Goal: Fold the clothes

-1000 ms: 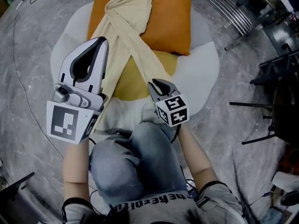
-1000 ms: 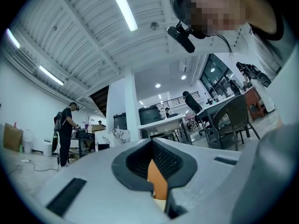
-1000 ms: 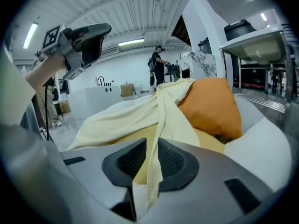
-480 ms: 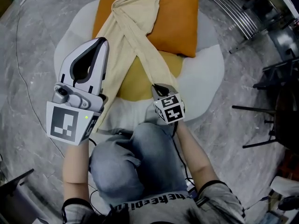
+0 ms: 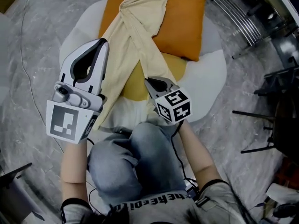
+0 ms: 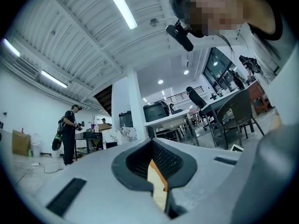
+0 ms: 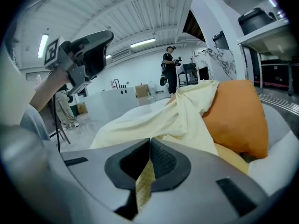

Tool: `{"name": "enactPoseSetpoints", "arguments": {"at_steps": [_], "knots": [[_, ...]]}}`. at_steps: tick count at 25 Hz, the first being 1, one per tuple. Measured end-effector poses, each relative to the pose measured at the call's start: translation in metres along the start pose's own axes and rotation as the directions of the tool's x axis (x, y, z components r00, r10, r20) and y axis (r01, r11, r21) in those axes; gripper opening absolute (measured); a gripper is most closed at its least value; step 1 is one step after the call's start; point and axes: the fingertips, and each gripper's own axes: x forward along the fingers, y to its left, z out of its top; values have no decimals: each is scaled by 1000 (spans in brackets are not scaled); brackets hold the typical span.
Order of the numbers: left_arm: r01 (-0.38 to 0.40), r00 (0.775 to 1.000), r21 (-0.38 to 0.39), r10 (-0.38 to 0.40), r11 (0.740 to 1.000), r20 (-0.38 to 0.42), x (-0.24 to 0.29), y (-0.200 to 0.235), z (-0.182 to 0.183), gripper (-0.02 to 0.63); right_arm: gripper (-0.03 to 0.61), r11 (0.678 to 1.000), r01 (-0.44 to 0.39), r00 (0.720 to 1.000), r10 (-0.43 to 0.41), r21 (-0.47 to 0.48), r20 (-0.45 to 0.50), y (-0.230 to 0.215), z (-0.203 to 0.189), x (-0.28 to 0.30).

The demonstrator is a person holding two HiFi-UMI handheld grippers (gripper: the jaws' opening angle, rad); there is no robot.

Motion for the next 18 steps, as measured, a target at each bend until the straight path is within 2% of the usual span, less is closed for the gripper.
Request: {"name": "enactPoseSetpoints", "arguments": {"at_steps": [7,10,14,18], "knots": [[-71,997,20,71,997,-7,-10,9,13,3,6,999,-38,999,38,-25,30,11,27,10],[-68,997,42,67,997,26,-33,11,32,3,5,996,-70,996,73,-53,59,38,46,12],[-85,996,107,89,991,-33,-59,27,41,3,6,989,-116,988,124,-87,94,74,73,22],[-75,997,133,78,988,-13,-71,44,43,3,5,979,-155,981,169,-134,94,102,90,39]]}}
